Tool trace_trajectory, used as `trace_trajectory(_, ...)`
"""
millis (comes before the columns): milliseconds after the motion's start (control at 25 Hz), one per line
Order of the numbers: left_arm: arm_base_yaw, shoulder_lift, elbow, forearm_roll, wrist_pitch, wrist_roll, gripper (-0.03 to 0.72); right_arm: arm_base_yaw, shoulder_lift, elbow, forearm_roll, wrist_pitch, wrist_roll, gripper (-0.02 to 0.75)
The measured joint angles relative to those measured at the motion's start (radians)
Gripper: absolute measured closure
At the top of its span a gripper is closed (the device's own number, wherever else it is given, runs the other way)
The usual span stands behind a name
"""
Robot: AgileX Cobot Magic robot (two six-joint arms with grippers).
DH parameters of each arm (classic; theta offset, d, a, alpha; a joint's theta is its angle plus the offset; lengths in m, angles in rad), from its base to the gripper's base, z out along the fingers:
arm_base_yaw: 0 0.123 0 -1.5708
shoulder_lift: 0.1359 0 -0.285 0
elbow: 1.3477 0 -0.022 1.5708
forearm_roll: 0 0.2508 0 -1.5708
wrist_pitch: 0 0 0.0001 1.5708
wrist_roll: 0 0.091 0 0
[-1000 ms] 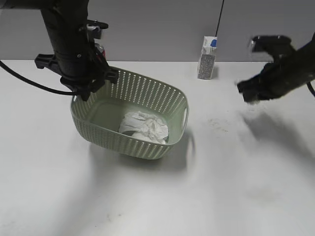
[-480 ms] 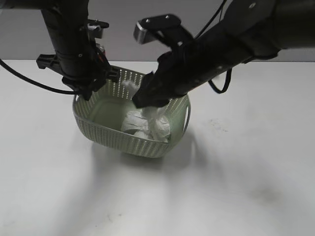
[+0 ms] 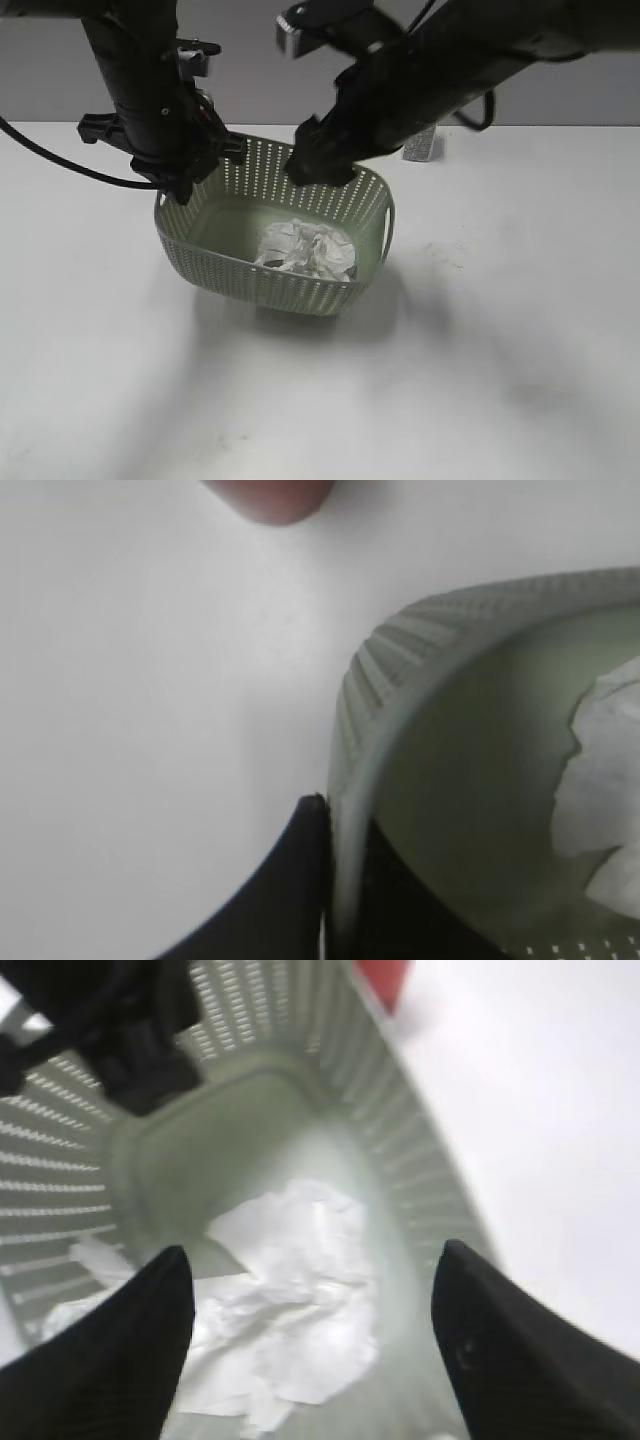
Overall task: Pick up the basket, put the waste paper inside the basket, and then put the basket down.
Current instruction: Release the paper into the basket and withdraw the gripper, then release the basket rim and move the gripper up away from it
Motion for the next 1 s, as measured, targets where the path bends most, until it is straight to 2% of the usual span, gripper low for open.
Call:
trace_trajectory(80, 0.012, 0.0, 0.0, -0.053, -0.03, 0.0, 0.688, -0.064, -0.058, -0.007, -0.132, 0.013, 0.12, 0.179)
trace_trajectory(160, 0.017, 0.0, 0.0, -0.099, -0.082, 0.0, 0.688, -0.169, -0.111, -0.008, -0.206, 0.034, 0.196, 0.178)
trace_trajectory(280, 0.018, 0.009, -0.001, -0.148, -0.15, -0.02, 0.688, -0.329, -0.202, -0.008, -0.21, 0.053, 0.229, 0.178)
trace_trajectory(360, 0.018, 0.031, -0.001, -0.163, -0.172, -0.035, 0.688, -0.406, -0.28, -0.008, -0.196, 0.057, 0.23, 0.178)
trace_trajectory(480, 0.018, 0.081, -0.001, -0.175, -0.185, -0.041, 0.688, -0.463, -0.383, -0.008, -0.198, 0.085, 0.23, 0.178)
trace_trajectory(680, 0.018, 0.135, -0.001, -0.187, -0.22, -0.043, 0.676, -0.472, -0.485, -0.008, -0.209, 0.153, 0.23, 0.178)
trace_trajectory(760, 0.018, 0.137, -0.001, -0.191, -0.234, -0.045, 0.603, -0.473, -0.51, -0.008, -0.209, 0.159, 0.23, 0.178)
trace_trajectory(800, 0.018, 0.138, -0.001, -0.192, -0.237, -0.045, 0.531, -0.473, -0.516, -0.008, -0.211, 0.162, 0.23, 0.178)
trace_trajectory(840, 0.018, 0.138, -0.001, -0.194, -0.238, -0.045, 0.456, -0.473, -0.521, -0.008, -0.211, 0.163, 0.23, 0.178)
trace_trajectory(920, 0.019, 0.137, -0.001, -0.196, -0.228, -0.029, 0.234, -0.473, -0.524, -0.008, -0.211, 0.167, 0.23, 0.178)
trace_trajectory(1000, 0.022, 0.128, -0.001, -0.199, -0.198, -0.003, 0.099, -0.473, -0.518, -0.008, -0.212, 0.18, 0.236, 0.178)
